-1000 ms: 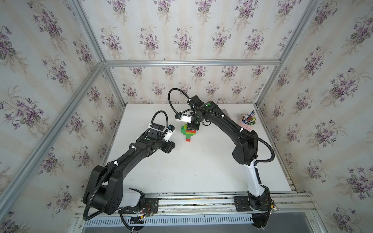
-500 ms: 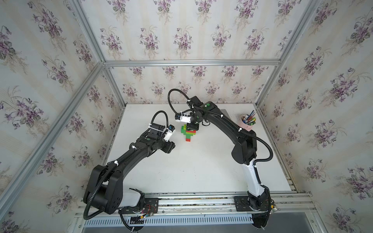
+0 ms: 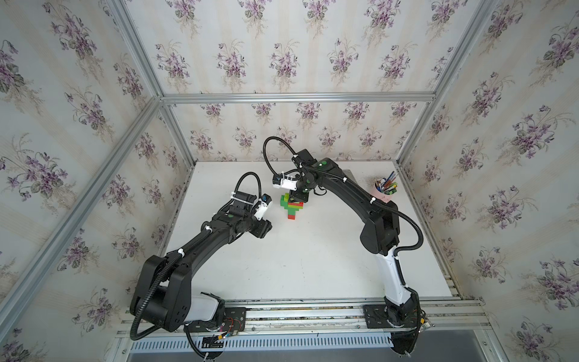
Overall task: Assemble a spoon with lego
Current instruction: Assemble the lego brick with the lego brick.
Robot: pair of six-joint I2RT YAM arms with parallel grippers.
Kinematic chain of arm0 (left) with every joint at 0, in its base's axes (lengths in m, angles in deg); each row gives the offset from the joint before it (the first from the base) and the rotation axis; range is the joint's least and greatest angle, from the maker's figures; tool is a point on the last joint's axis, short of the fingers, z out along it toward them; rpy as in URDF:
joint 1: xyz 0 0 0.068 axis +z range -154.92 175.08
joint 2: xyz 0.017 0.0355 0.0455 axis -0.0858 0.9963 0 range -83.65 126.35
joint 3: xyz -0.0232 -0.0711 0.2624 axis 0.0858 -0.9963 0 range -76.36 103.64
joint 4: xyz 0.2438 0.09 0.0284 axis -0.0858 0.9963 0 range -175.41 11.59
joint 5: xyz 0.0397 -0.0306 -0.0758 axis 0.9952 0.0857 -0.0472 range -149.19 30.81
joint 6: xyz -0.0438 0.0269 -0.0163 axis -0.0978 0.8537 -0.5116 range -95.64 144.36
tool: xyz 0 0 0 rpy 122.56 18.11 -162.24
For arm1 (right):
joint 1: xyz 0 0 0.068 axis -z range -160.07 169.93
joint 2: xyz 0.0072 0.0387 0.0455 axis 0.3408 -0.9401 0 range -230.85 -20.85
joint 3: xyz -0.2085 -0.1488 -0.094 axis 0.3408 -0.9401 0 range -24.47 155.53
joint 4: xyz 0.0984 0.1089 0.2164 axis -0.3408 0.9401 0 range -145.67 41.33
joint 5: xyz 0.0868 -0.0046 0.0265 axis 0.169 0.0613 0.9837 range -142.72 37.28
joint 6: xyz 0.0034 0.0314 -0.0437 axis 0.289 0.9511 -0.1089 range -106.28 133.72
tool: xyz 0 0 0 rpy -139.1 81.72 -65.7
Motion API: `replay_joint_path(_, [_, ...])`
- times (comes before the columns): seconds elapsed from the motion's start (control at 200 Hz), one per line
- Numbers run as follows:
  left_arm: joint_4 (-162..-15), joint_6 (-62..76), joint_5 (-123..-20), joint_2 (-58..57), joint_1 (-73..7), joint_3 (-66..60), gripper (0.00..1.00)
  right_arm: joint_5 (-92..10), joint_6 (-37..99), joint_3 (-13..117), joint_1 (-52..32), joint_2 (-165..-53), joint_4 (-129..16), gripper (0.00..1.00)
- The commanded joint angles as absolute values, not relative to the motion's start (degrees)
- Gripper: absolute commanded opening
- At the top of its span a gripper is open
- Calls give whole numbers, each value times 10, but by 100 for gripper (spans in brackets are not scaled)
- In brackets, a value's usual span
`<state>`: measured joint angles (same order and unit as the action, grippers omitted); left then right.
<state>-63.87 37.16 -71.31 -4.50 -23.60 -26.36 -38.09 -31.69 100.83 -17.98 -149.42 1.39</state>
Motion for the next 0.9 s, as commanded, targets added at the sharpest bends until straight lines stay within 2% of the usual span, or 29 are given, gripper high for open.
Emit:
replay_joint_path(0.0, [-640,370,-709,-46,-236,-260,66,-414,-318,991,-179,-1513,74,25])
replay_joint_path(0.16, [-637,369,-708,-43,-235,-258,66,-410,-316,990,-179,-1514,73,27])
replay_joint_path(0.245, [-637,369,-706,-42,-235,-258,66,-408,-312,1000,-180,-1508,66,36])
replay_joint_path(0.3, [-637,369,-705,-42,-236,-258,66,-404,-311,1007,-180,-1504,59,46])
replay_joint_path(0.41, [-636,368,-705,-41,-235,-257,66,-396,-308,1025,-180,-1495,47,54])
replay_joint_path(0.699, [-614,368,-700,-43,-227,-242,66,-419,-312,1025,-180,-1479,45,65])
replay_joint_path(0.899, [-545,380,-684,-66,-184,-210,68,-422,-313,1025,-180,-1461,39,72])
